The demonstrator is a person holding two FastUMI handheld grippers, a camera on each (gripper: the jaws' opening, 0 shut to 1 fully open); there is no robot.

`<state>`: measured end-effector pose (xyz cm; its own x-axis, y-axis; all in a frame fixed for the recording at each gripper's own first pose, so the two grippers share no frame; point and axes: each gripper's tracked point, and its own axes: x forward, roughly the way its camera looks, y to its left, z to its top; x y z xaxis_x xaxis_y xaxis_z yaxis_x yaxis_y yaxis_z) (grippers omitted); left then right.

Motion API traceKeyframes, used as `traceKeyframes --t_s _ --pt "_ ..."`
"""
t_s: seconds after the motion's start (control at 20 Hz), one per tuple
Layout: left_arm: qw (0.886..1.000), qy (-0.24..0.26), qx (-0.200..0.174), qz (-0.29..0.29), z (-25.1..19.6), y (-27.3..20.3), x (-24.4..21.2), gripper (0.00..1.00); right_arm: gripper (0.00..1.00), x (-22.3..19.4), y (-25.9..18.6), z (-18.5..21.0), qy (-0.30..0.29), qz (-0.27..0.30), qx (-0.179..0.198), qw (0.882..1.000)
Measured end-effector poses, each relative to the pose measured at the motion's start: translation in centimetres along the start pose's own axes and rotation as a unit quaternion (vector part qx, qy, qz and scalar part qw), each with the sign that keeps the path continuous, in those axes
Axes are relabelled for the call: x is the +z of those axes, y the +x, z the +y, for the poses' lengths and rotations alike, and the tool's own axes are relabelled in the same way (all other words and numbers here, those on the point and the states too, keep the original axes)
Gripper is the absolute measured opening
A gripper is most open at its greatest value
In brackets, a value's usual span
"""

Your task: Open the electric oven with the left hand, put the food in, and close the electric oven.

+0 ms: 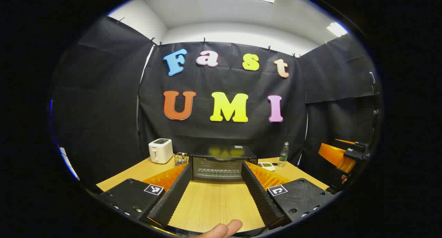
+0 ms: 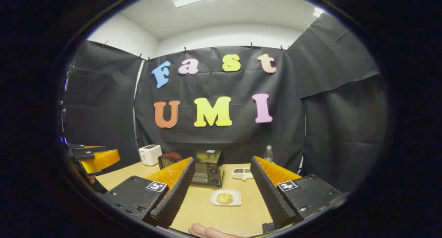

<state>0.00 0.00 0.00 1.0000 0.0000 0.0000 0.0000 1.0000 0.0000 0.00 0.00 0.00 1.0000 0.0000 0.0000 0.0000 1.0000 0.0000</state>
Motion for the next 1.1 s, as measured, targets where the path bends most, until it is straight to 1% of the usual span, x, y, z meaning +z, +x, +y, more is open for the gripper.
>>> traceKeyframes --t_s 0.2,0.4,0.6,0.85,0.95,1.1 --pt "1.000 0.005 0.004 0.010 0.2 0.9 -0.6 0.94 0.99 -0.2 0.0 -0.7 0.008 -0.004 0.001 1.000" --pt "1.000 0.013 -0.002 0.007 -0.2 1.8 -0.5 0.94 0.99 -0.5 0.4 -2.1 0.012 -0.009 -0.010 1.000" --pt "1.000 0.026 -0.003 0.009 -0.5 4.1 0.1 0.94 0.99 -0.7 0.3 -3.0 0.015 -0.011 -0.012 1.000" --pt "0.999 0.022 -0.019 0.034 -1.0 10.0 -0.9 0.94 0.99 -1.3 0.8 -4.6 0.014 -0.011 -0.016 1.000" --pt "0.998 0.011 -0.033 0.051 -1.5 13.3 -1.8 0.94 0.99 -1.5 1.1 -5.0 0.010 -0.010 -0.015 1.000" --pt "0.997 -0.006 -0.037 0.073 -1.5 18.7 -3.2 0.94 0.99 -2.1 1.6 -5.8 0.008 -0.008 -0.015 1.000"
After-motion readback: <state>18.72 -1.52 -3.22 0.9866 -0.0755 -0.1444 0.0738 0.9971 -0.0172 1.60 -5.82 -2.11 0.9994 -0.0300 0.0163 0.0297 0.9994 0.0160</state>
